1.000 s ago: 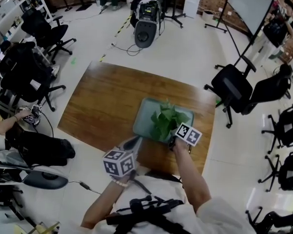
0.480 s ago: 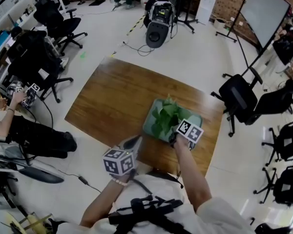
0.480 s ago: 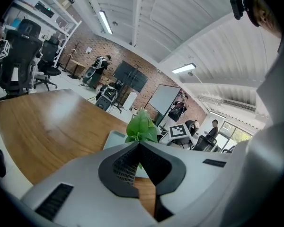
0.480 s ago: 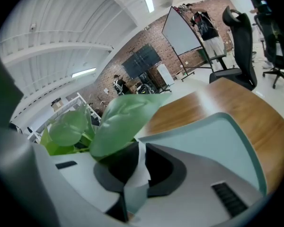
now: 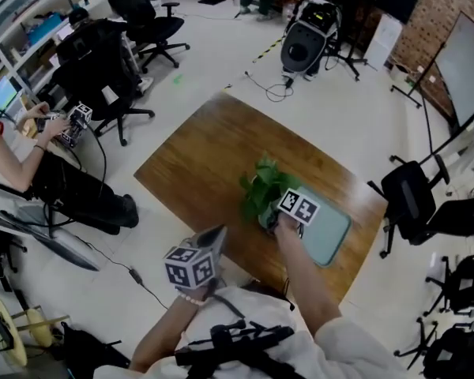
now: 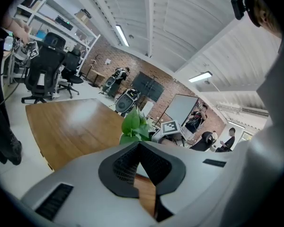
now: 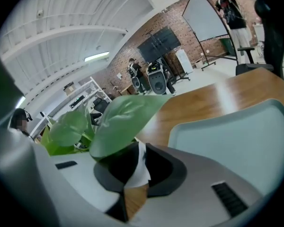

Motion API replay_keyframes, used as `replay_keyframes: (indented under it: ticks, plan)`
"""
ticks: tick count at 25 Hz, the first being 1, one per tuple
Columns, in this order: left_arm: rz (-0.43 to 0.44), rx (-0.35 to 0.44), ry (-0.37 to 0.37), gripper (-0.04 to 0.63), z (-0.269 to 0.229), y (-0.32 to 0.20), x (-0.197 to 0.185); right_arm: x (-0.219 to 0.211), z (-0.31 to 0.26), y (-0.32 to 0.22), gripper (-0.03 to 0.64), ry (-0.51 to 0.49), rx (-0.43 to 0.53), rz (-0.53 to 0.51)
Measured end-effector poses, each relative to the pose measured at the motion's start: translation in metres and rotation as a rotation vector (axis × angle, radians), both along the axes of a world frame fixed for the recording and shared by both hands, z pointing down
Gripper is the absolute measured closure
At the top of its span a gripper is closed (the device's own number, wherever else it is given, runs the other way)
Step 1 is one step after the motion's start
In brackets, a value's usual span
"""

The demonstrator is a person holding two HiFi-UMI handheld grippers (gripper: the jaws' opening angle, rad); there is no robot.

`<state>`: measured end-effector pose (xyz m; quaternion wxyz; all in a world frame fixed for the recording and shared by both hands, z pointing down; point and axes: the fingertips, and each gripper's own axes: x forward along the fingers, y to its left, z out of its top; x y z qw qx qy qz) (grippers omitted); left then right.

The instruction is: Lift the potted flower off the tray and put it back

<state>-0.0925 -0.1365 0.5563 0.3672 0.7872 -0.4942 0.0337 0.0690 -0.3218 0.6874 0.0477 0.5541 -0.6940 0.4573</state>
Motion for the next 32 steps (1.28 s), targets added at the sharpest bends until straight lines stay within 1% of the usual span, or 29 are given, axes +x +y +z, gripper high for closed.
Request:
replay_keyframes:
  ticks: [3,9,12,15,18,20,24,28,32]
  plan:
    - [-0.052,-0.009,0.000,0.606,0.003,0.003,-0.021,-0.022,0.011,-0.010,0.566,0.013,-0.022,-0.024]
    - [-0.124,-0.032,0.002,0.606,0.010,0.010,-0.039,-0.035,0.025,-0.020,0.566,0.012,-0.054,-0.032]
    - [-0.139,-0.036,0.006,0.606,0.011,0.010,-0.041,-0.039,0.026,-0.021,0.563,-0.012,-0.061,-0.018]
    - [-0.140,-0.040,0.008,0.606,0.012,0.010,-0.040,-0.039,0.028,-0.021,0.540,-0.060,-0.081,0.005]
    - [-0.128,-0.042,0.006,0.606,0.013,0.009,-0.039,-0.034,0.031,-0.019,0.521,-0.096,-0.102,0.038]
    - [-0.114,-0.041,0.004,0.606,0.013,0.008,-0.036,-0.029,0.031,-0.019,0.480,-0.114,-0.099,0.054]
    - [-0.069,-0.037,0.004,0.606,0.010,0.007,-0.027,-0.014,0.020,-0.013,0.426,-0.146,-0.081,0.086]
    - [-0.004,-0.026,0.002,0.606,0.006,0.006,-0.015,0.013,0.010,0.007,0.425,-0.171,-0.064,0.148]
    - [0.055,-0.005,0.007,0.606,0.000,0.006,-0.003,0.039,-0.002,0.039,0.425,-0.188,-0.043,0.200]
